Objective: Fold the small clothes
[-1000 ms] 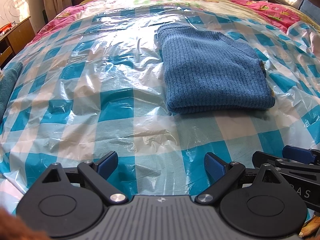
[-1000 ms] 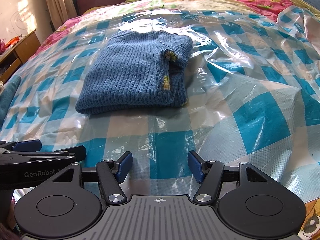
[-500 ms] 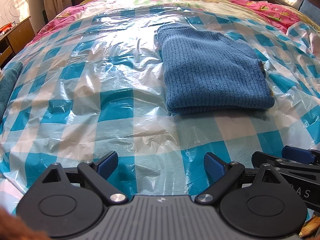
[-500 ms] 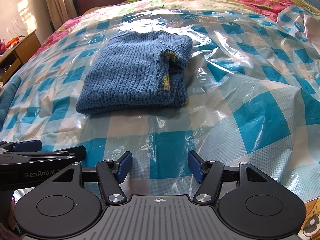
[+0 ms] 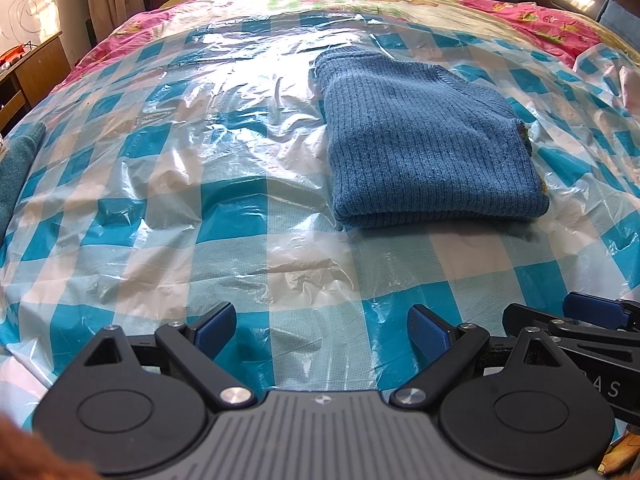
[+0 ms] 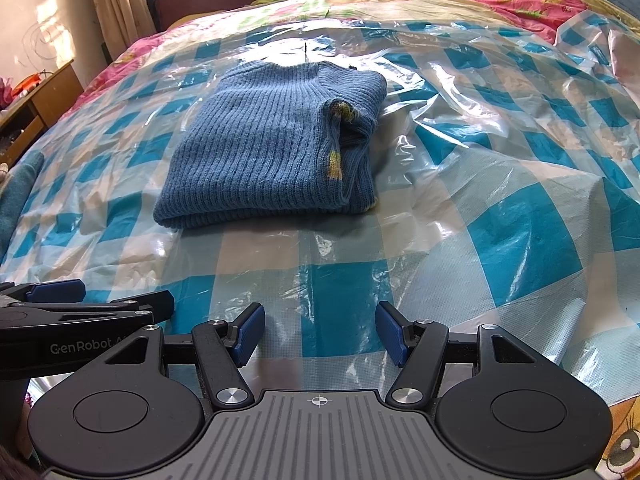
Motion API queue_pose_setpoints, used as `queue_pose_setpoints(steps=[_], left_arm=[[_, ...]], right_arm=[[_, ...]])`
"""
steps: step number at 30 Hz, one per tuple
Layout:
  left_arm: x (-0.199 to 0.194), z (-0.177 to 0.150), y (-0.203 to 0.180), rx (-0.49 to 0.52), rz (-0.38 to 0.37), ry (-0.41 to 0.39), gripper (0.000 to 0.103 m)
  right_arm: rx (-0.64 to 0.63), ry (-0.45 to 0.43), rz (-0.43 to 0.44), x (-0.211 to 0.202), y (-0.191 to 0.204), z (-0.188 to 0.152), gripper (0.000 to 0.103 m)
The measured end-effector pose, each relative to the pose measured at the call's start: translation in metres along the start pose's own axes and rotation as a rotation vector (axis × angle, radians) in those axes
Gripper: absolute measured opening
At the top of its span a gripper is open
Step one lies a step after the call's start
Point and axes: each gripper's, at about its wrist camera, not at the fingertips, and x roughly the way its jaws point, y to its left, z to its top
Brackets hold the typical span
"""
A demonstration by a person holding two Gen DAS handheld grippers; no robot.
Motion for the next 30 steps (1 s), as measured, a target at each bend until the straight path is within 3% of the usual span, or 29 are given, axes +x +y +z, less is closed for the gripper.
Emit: queue_pose_setpoints(steps=[30], left_arm=[[0.0007, 0.0000, 0.0012, -0.014, -0.003, 0.008, 0.095]], right_arm=[[-0.001, 0.001, 0.003, -0.0004, 0.0004, 0.0003, 0.062]])
